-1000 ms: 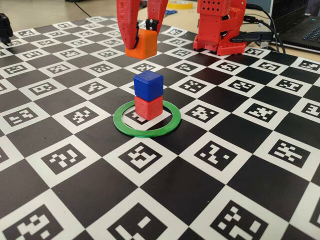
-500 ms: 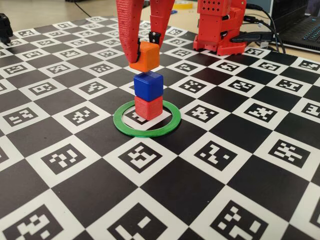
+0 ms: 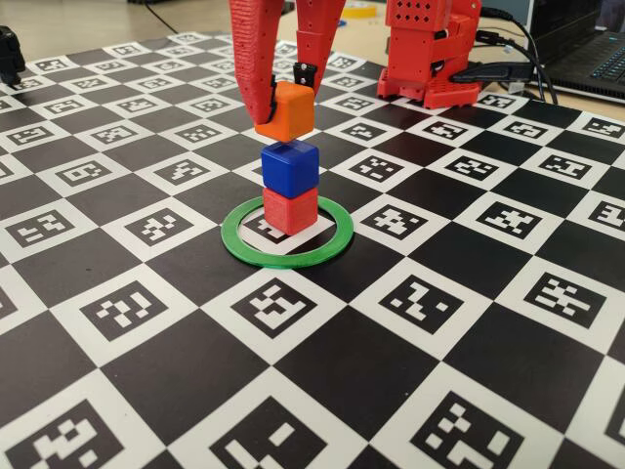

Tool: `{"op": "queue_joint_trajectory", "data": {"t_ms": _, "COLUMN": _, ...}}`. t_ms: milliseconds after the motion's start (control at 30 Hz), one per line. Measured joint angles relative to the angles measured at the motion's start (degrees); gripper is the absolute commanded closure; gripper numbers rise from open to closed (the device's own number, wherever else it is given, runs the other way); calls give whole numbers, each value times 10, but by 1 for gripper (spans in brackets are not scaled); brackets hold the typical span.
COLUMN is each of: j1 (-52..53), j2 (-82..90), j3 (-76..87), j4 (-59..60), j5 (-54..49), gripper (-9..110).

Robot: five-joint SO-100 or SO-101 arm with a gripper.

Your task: Grab the red cube then put it in the green circle then put the blue cube on top and finally the orange cube on top

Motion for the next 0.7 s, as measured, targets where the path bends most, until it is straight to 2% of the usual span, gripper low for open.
{"op": "queue_joint_trajectory", "data": {"t_ms": 600, "j1": -7, "j2": -16, "j3": 0, "j4": -21, "j5": 9, "gripper": 91}}
{"op": "queue_joint_trajectory", "data": {"t_ms": 700, "j1": -7, "j2": -16, "j3": 0, "j4": -21, "j5": 13, "gripper": 88}}
